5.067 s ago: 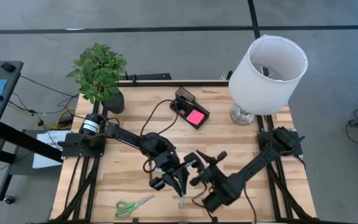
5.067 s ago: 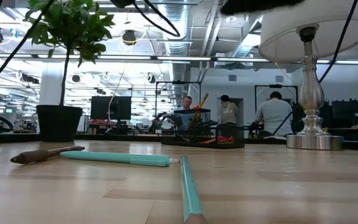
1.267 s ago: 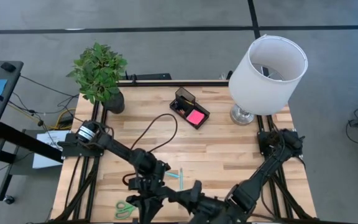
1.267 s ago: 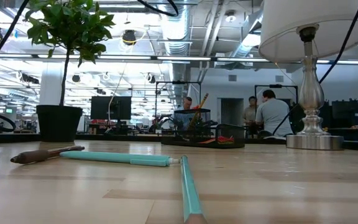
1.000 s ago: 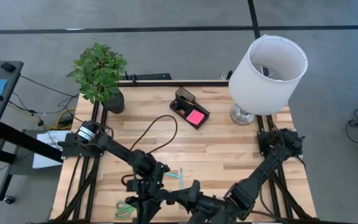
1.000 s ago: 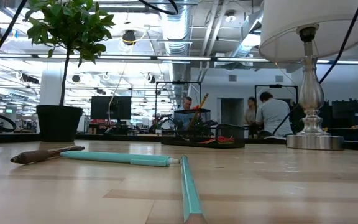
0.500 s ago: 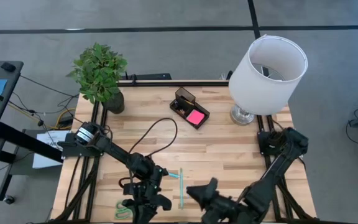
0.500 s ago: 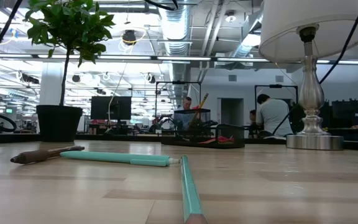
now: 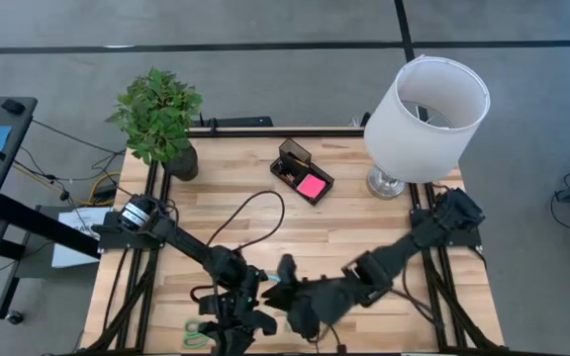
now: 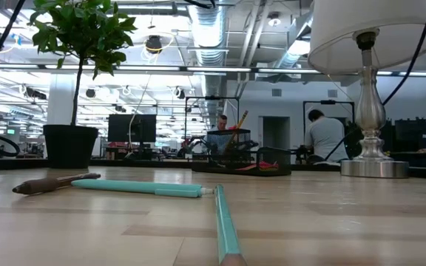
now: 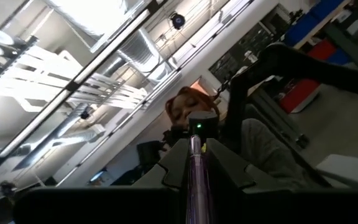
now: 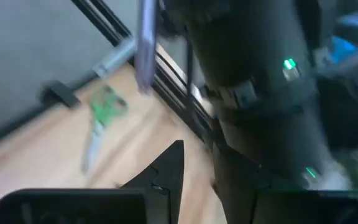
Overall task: Pick and place office supplies into organizer
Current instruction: Put the purple pen into the desk organizer
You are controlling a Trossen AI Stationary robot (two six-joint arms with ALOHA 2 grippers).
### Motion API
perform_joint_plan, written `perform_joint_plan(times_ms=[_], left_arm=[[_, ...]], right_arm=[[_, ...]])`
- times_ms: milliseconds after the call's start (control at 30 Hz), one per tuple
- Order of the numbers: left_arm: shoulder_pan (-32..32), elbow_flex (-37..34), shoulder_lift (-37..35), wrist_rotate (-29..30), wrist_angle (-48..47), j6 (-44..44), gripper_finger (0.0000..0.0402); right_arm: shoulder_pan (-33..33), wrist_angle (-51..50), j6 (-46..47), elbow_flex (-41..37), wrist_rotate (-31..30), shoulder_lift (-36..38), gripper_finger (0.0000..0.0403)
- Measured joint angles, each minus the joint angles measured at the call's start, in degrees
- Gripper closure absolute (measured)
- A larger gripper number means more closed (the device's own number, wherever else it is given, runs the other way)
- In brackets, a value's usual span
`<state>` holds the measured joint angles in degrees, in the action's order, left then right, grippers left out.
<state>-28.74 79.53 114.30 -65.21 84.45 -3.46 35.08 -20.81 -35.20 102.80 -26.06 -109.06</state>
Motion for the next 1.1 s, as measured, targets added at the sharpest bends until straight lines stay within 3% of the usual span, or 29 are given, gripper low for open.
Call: perform_joint_plan(times_ms=[67, 200, 433, 667, 767, 967, 1100], left_arm=[[-0.2, 0.0, 0.0, -0.3, 0.5, 0.8, 0.0372], [-0.2, 0.0, 0.0, -0.9, 0.5, 1.1, 0.0372], [2.8, 0.0, 0.0, -3.0, 0.8, 6.2, 0.0372], [8.4, 0.0, 0.0, -6.4, 1.3, 7.3, 0.0372], [11.3, 0.0, 0.0, -9.1, 1.6, 7.3, 0.0372], [20.7, 0.0, 0.0, -7.7, 0.5, 9.4, 0.0372], [27.2, -1.7, 0.0, -7.3, -0.1, 9.2, 0.0372]], right_arm=[[-0.6, 1.9, -2.2, 0.0, 4.9, 0.0, 0.0324], [0.5, 6.6, -8.1, 0.0, 6.9, 0.3, 0.0324], [1.4, 2.6, -1.1, 0.1, 4.9, 0.4, 0.0324], [6.3, -13.5, 8.9, 0.1, -17.1, 2.1, 0.0324], [7.5, -21.4, 15.1, 0.0, -22.8, 3.7, 0.0324], [14.6, -35.6, 29.5, 0.1, -38.7, 8.6, 0.0324], [21.4, -43.6, 44.8, 0.1, -44.0, 11.7, 0.0324]])
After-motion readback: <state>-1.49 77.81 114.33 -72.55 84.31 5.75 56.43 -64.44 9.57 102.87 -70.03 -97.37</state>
